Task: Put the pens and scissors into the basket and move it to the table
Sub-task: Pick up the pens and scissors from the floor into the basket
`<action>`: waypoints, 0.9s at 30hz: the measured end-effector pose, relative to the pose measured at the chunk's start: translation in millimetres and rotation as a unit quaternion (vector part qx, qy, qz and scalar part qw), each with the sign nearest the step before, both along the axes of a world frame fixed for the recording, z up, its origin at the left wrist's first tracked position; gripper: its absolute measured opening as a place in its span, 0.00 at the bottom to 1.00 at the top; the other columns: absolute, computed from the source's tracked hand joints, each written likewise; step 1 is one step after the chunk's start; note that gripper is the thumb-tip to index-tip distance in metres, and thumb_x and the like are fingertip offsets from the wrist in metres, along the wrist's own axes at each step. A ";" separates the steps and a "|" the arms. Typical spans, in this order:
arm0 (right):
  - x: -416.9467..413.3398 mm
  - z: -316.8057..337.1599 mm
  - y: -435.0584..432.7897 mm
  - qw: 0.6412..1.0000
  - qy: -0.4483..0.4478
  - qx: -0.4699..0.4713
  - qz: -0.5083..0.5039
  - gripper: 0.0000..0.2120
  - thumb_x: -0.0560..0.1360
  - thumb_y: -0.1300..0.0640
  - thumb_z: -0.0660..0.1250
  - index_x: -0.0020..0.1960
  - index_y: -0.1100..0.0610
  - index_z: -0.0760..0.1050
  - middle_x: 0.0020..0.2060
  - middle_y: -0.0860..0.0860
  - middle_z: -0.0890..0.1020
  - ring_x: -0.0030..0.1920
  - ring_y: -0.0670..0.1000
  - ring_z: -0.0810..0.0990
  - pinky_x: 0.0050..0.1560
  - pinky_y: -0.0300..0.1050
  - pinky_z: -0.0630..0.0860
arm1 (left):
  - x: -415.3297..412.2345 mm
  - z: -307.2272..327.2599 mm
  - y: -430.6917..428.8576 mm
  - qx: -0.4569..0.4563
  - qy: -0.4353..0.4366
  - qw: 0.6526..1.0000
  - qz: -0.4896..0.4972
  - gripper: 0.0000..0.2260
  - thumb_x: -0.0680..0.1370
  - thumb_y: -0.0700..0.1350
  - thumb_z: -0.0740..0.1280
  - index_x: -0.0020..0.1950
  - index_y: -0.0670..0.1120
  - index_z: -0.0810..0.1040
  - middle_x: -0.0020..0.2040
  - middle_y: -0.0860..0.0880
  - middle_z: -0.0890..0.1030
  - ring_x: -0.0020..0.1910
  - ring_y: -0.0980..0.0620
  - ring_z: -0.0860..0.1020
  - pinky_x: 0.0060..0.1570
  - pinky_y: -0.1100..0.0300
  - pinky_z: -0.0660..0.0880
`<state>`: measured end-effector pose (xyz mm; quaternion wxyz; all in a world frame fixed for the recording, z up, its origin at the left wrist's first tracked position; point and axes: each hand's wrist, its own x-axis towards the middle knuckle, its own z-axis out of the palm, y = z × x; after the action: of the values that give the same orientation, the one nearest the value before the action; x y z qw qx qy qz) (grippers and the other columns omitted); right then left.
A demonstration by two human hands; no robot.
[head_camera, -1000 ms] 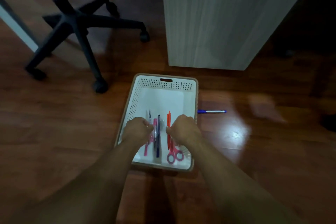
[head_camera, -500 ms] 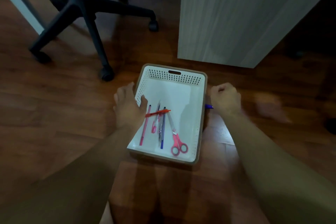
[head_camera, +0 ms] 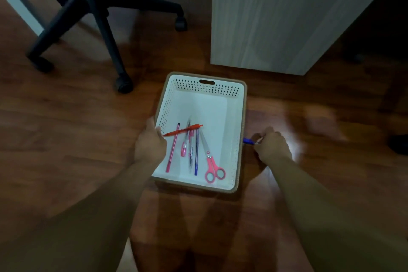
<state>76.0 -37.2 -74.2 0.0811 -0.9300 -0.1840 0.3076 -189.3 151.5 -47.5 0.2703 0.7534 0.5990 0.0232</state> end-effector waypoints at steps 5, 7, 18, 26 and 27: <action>-2.3 -4.8 -9.4 1.000 -0.005 -0.019 0.008 0.13 0.75 0.52 0.75 0.53 0.55 0.74 0.49 0.58 0.80 0.52 0.64 0.84 0.46 0.50 0.77 | 2.6 3.4 -1.4 -0.007 0.011 1.000 0.010 0.17 0.89 0.45 0.57 0.78 0.45 0.66 0.69 0.39 0.81 0.60 0.35 0.84 0.44 0.51 0.73; -1.0 -5.6 -9.0 0.999 -0.002 -0.001 -0.032 0.17 0.74 0.47 0.76 0.53 0.58 0.78 0.48 0.58 0.83 0.49 0.63 0.85 0.43 0.50 0.78 | 2.9 4.4 -2.0 -0.006 0.011 1.000 0.010 0.16 0.89 0.45 0.57 0.77 0.44 0.66 0.68 0.39 0.82 0.59 0.34 0.84 0.44 0.51 0.73; 16.2 79.7 59.2 0.921 -0.050 0.329 -0.202 0.14 0.76 0.50 0.73 0.56 0.58 0.79 0.41 0.44 0.83 0.35 0.40 0.79 0.36 0.38 0.74 | 22.7 7.4 -11.6 -0.042 -0.002 0.999 0.005 0.16 0.89 0.44 0.57 0.77 0.47 0.66 0.73 0.41 0.80 0.61 0.35 0.85 0.34 0.61 0.72; -24.5 64.9 82.4 0.965 0.048 0.250 -0.060 0.13 0.76 0.49 0.75 0.46 0.60 0.85 0.38 0.54 0.89 0.37 0.53 0.89 0.39 0.46 0.87 | 33.2 6.6 -19.9 -0.041 -0.018 0.999 -0.002 0.14 0.88 0.45 0.58 0.74 0.47 0.67 0.65 0.39 0.84 0.57 0.35 0.86 0.47 0.48 0.84; -31.5 56.8 78.7 0.974 0.059 0.217 -0.035 0.15 0.77 0.49 0.75 0.44 0.62 0.86 0.36 0.55 0.88 0.37 0.55 0.90 0.42 0.50 0.88 | 34.2 6.2 -20.9 -0.042 -0.018 0.999 -0.004 0.14 0.88 0.45 0.58 0.73 0.47 0.67 0.64 0.39 0.84 0.56 0.34 0.86 0.49 0.45 0.85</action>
<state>44.5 41.5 -17.4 0.3021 -0.8764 -0.2085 0.3116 -155.1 130.6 -41.3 0.3130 0.7434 0.5910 0.0103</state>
